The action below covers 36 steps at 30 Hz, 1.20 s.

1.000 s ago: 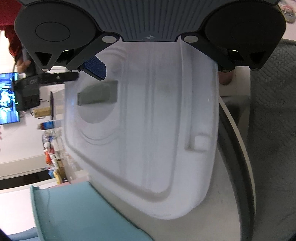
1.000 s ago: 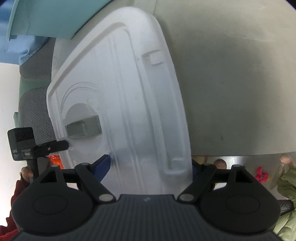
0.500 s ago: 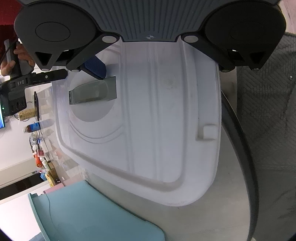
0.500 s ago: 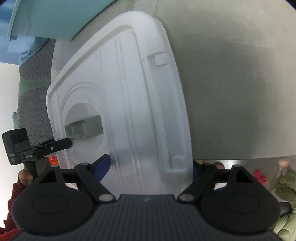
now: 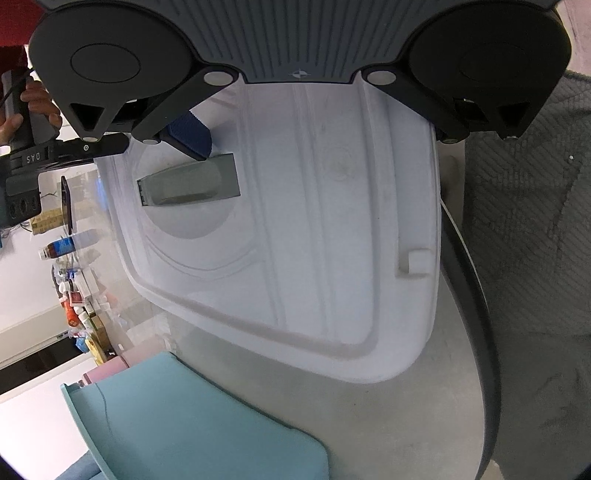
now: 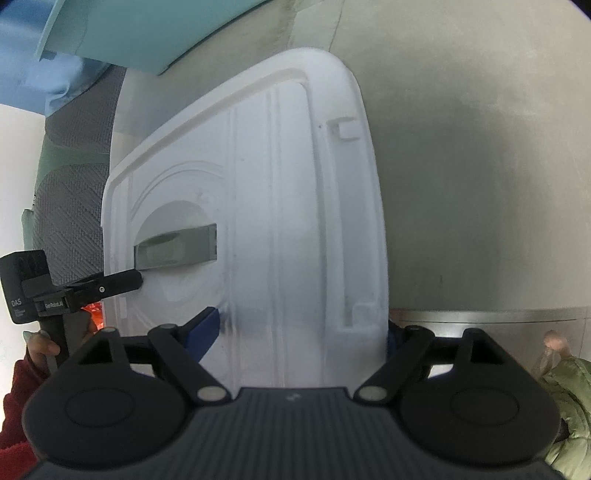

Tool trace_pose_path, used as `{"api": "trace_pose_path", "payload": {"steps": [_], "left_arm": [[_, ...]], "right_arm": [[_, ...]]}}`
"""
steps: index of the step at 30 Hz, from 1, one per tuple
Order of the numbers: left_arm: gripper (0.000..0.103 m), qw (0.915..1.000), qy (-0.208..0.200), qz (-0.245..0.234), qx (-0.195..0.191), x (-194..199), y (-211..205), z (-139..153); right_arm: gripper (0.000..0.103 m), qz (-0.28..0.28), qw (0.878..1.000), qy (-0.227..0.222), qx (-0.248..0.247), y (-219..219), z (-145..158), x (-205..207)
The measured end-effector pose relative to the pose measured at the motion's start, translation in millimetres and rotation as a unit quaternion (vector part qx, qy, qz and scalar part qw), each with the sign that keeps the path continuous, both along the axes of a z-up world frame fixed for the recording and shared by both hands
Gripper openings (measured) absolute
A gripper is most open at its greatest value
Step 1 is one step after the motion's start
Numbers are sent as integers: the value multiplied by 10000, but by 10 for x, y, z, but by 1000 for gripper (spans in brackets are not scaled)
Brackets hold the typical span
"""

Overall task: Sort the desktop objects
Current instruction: 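Carry the raised lid with both grippers toward the light blue tub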

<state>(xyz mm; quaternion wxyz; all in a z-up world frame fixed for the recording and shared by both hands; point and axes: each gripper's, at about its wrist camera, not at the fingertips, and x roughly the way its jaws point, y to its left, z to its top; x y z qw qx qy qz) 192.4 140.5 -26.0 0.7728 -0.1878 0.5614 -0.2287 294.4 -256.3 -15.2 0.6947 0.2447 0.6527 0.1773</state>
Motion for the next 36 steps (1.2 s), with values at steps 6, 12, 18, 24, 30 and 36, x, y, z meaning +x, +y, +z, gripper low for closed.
{"api": "trace_pose_path", "payload": {"steps": [6,12,18,24,30,36], "left_arm": [[103,10000,-33,-48,13,-98,12,69],[103,9999,-109,-14,-9,-217,46,157],[103,9991,-402,-67,113,-334,53,403],[103,9984,-539,-68,149,-448,46,640],[103,9975,-667,-32,221,-521,35,901],[103,9959,-866,-51,263,-564,-13,1217]], "right_arm": [[84,-60,10000,-43,8,-3,22,-75],[84,-37,9998,-187,-32,75,94,-78],[84,-98,9994,-331,88,48,196,-114],[84,-159,9986,-474,144,59,368,-167],[84,-238,9978,-574,214,65,536,-207],[84,-279,9963,-769,253,-2,735,-217]]}}
